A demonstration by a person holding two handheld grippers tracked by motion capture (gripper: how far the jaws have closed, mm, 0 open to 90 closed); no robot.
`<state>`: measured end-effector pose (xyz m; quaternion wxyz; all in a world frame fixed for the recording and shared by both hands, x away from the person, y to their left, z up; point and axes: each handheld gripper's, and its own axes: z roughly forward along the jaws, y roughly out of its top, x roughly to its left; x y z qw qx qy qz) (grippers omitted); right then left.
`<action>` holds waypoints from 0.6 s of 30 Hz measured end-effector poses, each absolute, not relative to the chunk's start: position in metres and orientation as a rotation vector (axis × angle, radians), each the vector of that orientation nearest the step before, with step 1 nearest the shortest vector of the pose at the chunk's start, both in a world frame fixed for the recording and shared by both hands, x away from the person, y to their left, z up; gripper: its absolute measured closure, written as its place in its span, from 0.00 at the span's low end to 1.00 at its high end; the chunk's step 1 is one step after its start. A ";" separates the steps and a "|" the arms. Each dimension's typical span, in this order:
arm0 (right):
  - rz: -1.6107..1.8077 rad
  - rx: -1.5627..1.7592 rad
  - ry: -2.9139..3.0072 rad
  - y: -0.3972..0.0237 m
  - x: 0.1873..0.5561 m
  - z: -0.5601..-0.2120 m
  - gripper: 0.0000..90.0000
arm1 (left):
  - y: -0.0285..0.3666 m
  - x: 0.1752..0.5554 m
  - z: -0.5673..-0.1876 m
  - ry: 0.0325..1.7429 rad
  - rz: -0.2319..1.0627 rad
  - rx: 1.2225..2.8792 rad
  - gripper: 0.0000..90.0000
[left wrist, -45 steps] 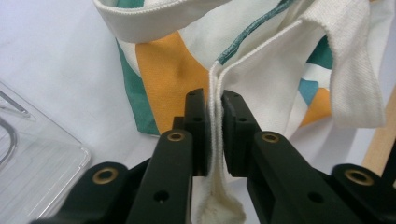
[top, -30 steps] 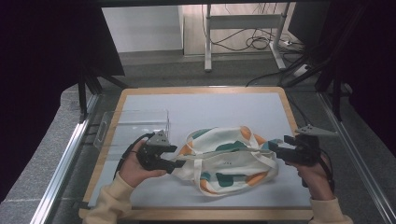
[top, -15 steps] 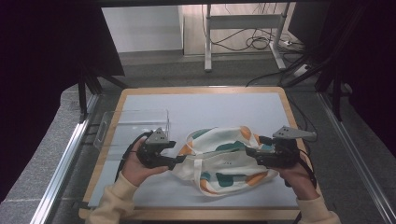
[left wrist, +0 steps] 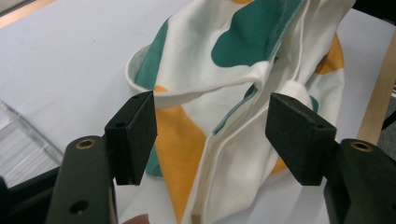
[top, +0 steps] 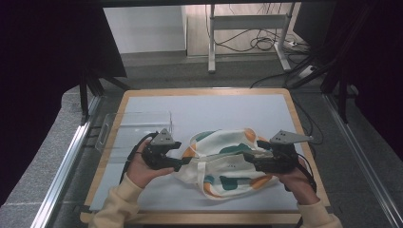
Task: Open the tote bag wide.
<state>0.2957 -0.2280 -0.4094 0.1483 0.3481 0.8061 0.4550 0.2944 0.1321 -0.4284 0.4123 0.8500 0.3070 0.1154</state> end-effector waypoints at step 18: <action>1.304 0.970 2.346 -0.223 0.292 -0.413 0.33 | 0.085 0.323 -0.414 0.674 0.227 2.162 0.40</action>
